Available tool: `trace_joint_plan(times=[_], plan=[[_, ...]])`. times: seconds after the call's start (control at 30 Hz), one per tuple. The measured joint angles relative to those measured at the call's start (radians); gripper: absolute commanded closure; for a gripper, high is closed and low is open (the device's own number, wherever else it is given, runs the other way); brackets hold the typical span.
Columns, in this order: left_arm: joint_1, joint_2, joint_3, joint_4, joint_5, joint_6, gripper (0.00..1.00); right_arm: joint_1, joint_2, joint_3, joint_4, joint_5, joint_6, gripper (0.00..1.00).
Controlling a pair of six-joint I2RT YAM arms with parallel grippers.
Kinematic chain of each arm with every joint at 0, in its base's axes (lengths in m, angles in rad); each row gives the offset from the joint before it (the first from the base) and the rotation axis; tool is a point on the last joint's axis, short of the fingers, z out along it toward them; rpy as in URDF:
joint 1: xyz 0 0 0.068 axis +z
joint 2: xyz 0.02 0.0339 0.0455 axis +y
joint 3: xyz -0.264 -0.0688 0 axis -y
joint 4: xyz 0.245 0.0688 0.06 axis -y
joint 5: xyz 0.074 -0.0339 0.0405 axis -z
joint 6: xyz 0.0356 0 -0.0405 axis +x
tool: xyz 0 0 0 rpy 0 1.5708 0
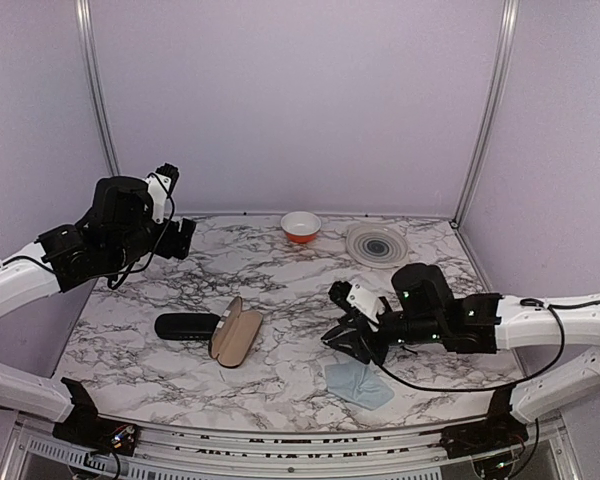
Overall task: Organize the sunglasses
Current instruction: Pick up the corner of the glasses cleaning cloth from the center of the board.
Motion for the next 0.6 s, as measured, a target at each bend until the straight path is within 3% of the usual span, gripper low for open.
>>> trace_joint_plan(times=[0.2,0.6], plan=[[0.000,0.000,-0.006,0.002,0.012,0.007,0.02,0.081,0.193,0.082,-0.079,-0.039,-0.004,0.53],[0.000,-0.003,-0.006,0.007,0.041,0.007,0.03,0.082,0.393,0.205,-0.271,0.015,0.016,0.59]])
